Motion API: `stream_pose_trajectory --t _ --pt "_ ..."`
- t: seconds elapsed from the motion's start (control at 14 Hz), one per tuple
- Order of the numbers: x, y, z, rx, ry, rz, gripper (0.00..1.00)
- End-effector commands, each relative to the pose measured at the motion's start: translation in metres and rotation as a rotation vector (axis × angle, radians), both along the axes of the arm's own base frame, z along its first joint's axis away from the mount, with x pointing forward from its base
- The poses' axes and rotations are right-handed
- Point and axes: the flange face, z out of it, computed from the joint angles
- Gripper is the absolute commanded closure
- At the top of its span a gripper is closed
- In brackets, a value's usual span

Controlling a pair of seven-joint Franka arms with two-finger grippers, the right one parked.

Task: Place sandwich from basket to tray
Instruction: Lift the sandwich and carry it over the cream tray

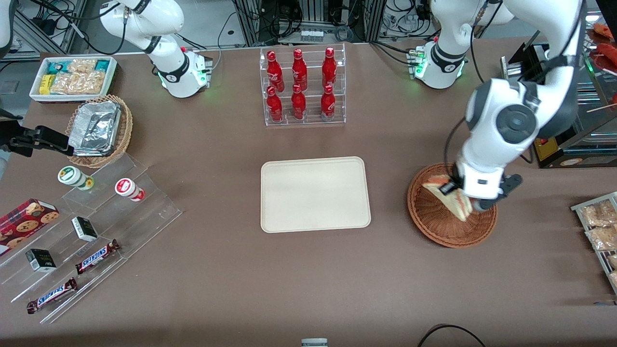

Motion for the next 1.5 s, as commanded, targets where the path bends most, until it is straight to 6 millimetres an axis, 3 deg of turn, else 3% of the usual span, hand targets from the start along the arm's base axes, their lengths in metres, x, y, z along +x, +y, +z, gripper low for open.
stream_pose_trajectory --t 0.0,0.21,0.43,0.57,0.79,1.0,1.14,1.43 --pt "-0.018 -0.079 -0.012 0.036 0.02 -0.116 1.0" --pt "-0.055 -0.162 -0.048 0.077 0.043 -0.285 1.0" --pt "-0.078 -0.232 -0.081 0.095 0.041 -0.401 1.0" --pt "-0.068 -0.258 -0.098 0.079 0.043 -0.4 1.0" --pt "-0.07 -0.308 -0.137 0.055 0.06 -0.428 1.0" --pt "-0.065 -0.321 -0.148 0.03 0.031 -0.44 1.0" --pt "-0.078 -0.341 -0.16 0.003 -0.003 -0.473 1.0" --pt "-0.089 -0.35 -0.18 0.008 -0.001 -0.502 1.0"
